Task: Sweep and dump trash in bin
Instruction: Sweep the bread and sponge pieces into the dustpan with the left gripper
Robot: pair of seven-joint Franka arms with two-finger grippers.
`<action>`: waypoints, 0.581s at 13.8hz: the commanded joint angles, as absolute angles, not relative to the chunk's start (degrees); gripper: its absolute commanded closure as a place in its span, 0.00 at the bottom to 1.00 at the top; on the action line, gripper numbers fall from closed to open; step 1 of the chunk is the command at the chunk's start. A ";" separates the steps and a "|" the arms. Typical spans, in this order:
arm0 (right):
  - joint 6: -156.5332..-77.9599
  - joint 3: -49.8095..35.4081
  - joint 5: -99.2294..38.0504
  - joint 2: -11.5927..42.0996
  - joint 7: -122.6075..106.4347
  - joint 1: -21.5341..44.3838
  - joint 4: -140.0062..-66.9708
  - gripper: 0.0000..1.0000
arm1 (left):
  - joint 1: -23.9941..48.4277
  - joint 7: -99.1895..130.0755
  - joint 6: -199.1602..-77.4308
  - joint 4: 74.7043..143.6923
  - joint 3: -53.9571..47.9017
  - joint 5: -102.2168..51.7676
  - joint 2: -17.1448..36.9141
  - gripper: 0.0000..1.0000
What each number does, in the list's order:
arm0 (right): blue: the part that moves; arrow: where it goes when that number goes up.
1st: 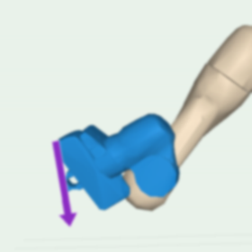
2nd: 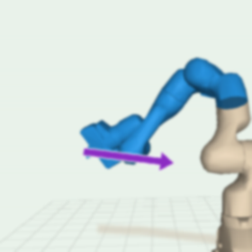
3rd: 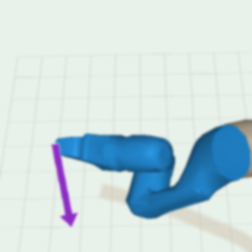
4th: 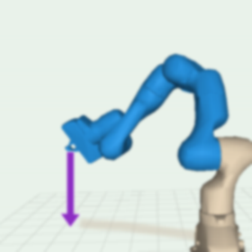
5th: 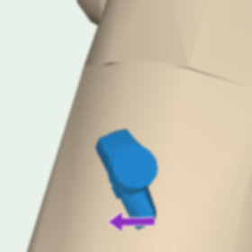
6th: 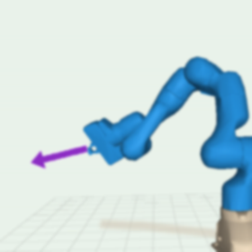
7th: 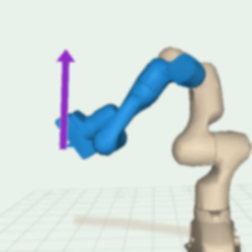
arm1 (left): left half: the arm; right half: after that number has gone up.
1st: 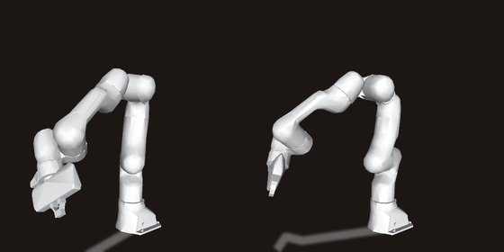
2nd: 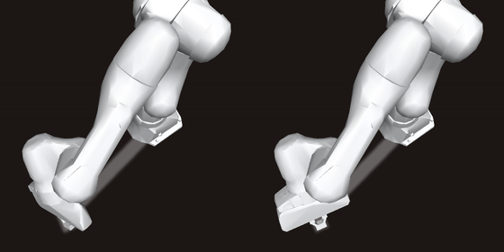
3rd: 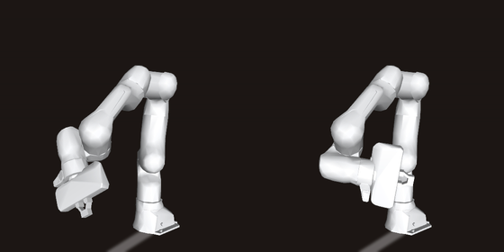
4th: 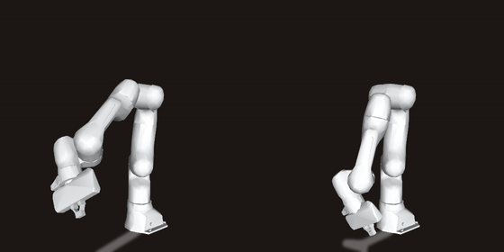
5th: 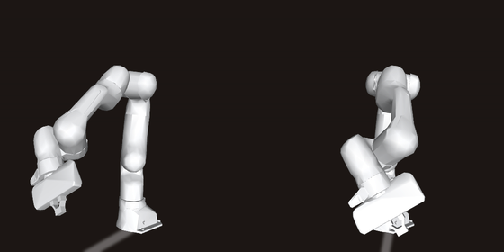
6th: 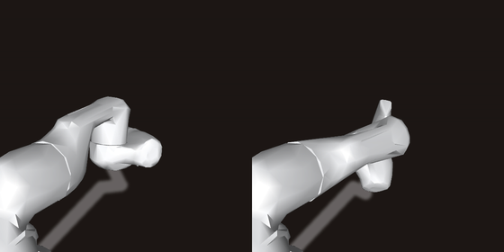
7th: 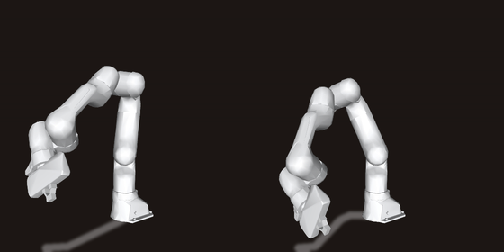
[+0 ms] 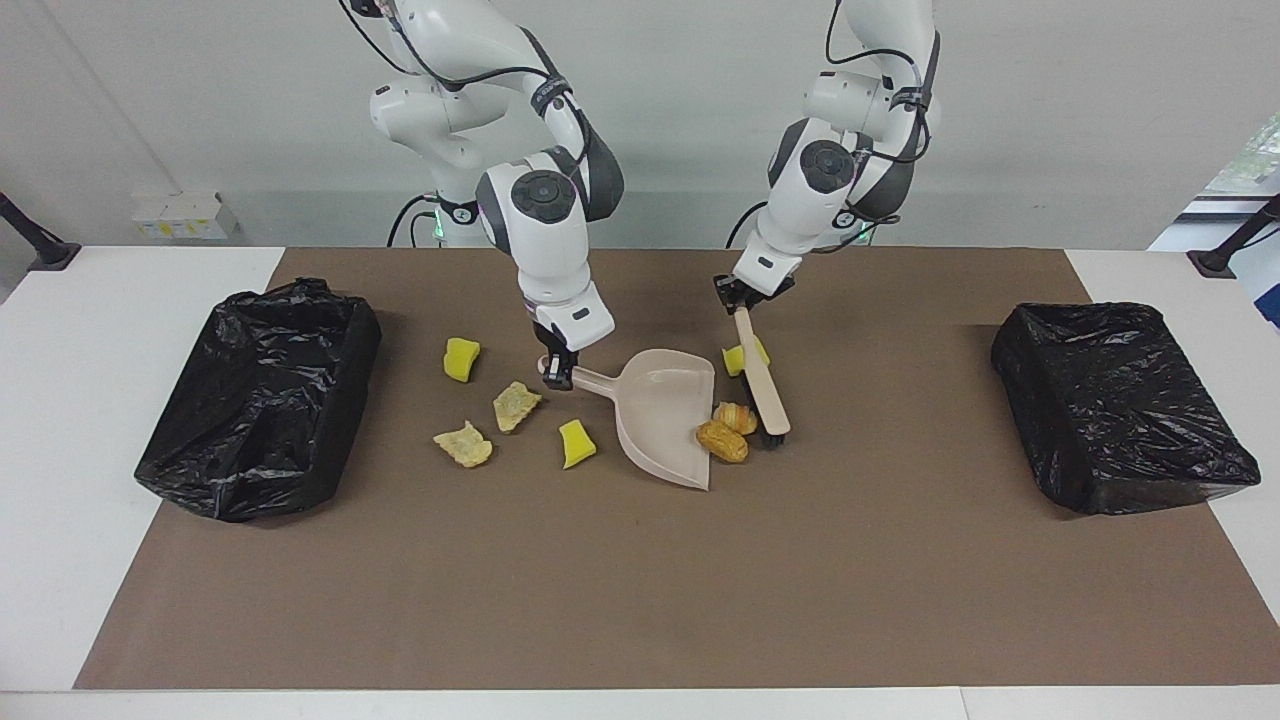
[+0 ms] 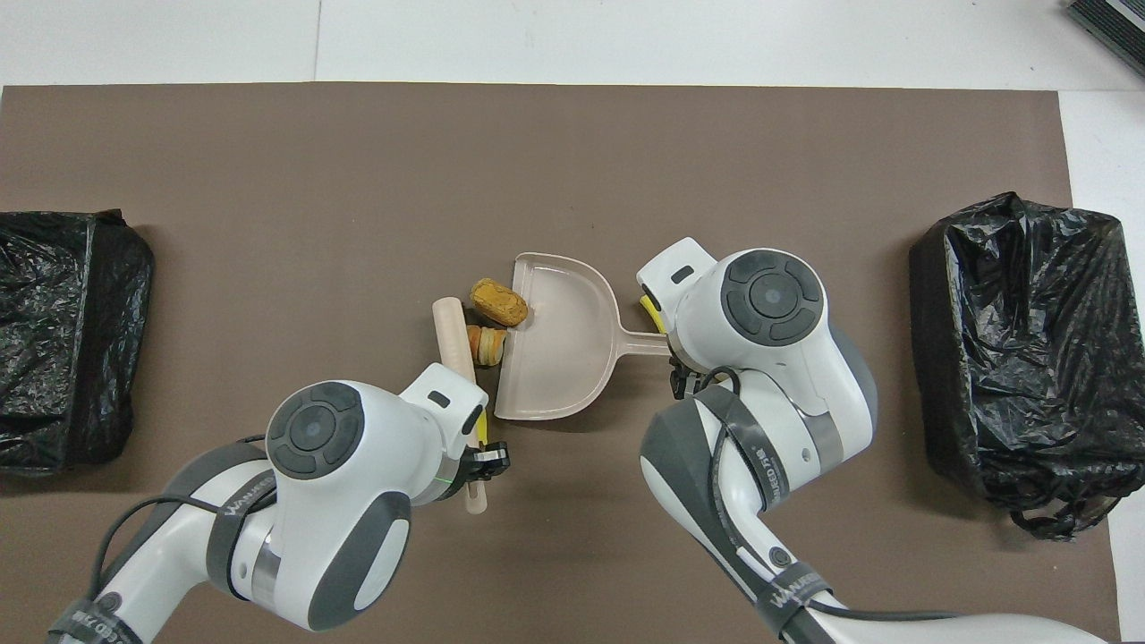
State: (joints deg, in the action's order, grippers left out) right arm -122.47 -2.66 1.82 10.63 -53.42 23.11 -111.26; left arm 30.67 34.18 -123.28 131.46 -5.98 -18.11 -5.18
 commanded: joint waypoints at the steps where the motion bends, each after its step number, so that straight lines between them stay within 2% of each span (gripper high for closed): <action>1: -122.34 -2.81 0.70 8.97 -54.15 23.99 -113.20 1.00 | 36.19 36.73 -123.83 127.80 -5.36 -19.86 -3.25 1.00; 4: -121.21 -2.81 0.70 8.96 -53.96 23.56 -113.20 1.00 | 39.37 37.88 -121.22 126.65 -5.36 -20.21 -4.12 1.00; 8: -120.85 -2.81 0.70 8.88 -55.02 23.20 -113.20 1.00 | 38.67 37.70 -104.81 126.91 -5.01 -19.78 -9.91 1.00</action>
